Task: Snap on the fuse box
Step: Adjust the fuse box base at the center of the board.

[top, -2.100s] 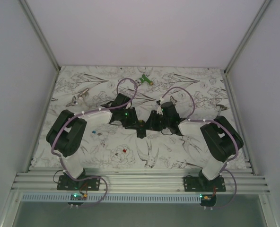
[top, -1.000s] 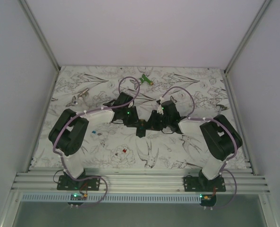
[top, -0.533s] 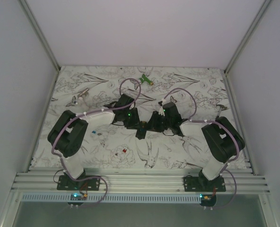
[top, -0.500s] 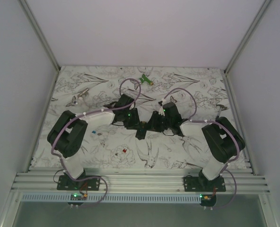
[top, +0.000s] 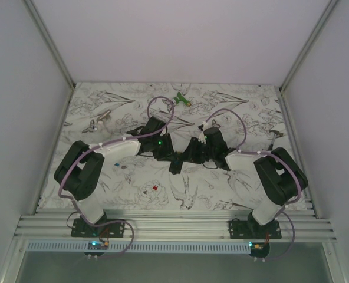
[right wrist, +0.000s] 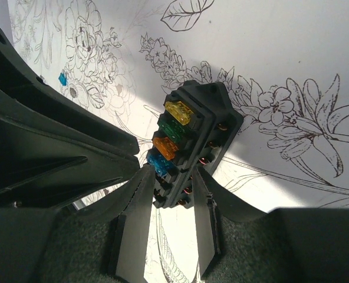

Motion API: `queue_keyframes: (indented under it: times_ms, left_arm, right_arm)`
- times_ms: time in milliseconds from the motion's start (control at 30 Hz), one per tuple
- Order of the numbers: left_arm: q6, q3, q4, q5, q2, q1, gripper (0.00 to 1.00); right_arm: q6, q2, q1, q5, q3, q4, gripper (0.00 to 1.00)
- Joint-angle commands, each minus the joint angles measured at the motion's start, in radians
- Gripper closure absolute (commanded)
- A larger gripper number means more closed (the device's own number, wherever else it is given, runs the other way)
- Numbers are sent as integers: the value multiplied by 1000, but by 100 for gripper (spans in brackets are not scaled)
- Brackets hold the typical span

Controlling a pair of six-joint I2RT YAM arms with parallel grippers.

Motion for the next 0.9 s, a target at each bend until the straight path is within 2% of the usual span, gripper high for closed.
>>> queue_keyframes:
  times_ms: [0,300,867]
  left_arm:
    - [-1,-6,-19,15,24,-4,67]
    - [5,1,-18,40,47,-10,68]
    - [5,4,-19,38,88,-21,70]
  right_arm:
    - [20,24,8,-16,-7,51,62]
    - [26,50,15,-28,1,52,63]
    - [-19,79,30,-7,-7,-23,77]
